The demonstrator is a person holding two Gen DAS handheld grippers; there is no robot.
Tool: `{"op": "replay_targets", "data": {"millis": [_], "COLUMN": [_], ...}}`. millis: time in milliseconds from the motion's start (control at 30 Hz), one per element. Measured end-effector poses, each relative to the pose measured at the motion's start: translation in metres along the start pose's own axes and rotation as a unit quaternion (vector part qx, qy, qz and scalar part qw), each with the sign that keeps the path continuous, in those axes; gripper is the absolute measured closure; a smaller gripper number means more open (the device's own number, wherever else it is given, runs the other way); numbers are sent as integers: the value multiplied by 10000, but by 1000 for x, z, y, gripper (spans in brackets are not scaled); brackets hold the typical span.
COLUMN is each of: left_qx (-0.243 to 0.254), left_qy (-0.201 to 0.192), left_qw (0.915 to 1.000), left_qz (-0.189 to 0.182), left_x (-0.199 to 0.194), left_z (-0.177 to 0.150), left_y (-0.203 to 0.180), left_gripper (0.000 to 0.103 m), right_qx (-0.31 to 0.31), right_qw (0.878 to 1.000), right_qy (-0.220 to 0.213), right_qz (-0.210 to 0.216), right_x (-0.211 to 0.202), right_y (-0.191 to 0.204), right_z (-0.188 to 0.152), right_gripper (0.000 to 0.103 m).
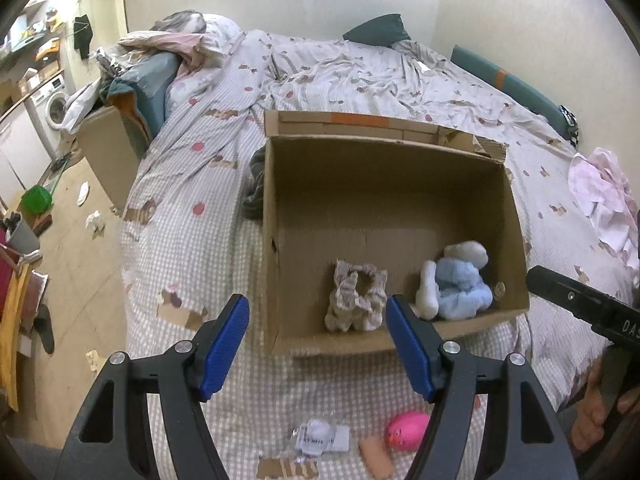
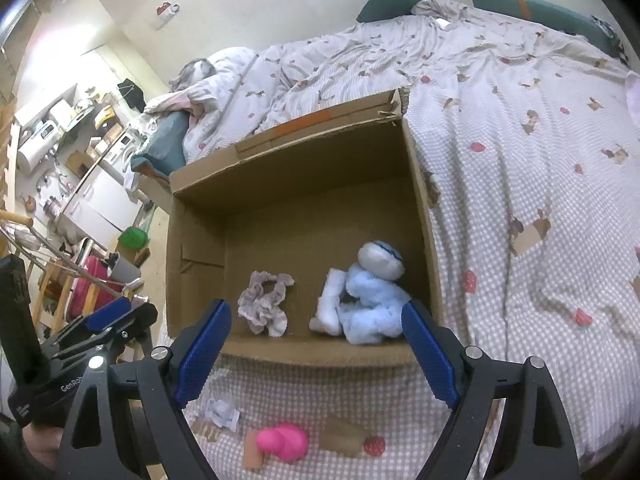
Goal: Organize soft objects
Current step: 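Open both grippers to drop the sock and scrunchie into the box, then grasp the plastic-wrapped packet with the left gripper while the right gripper grasps the tan tube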
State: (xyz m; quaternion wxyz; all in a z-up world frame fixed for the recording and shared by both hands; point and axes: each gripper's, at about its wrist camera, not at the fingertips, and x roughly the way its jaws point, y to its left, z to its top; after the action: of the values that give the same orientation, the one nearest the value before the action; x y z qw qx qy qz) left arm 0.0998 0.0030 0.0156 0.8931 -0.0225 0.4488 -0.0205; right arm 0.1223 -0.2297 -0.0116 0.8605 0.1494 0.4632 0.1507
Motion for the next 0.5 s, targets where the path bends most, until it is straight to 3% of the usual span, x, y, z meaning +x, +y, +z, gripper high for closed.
{"op": "replay_targets", "data": {"millis": [500], "left_qx": [-282], "left_qy": [283], "left_qw": [9992], "left_qz": [84], "left_x": [-16], "left_z": [-41], "left_y": [12], "left_gripper": [35], "right_qx": [269], "right_qw": [9995], "right_qy": [161], "right_qz": [-73], "right_x": [-20], "right_y": [-5], "right_z": [-43], "right_gripper": [11]}}
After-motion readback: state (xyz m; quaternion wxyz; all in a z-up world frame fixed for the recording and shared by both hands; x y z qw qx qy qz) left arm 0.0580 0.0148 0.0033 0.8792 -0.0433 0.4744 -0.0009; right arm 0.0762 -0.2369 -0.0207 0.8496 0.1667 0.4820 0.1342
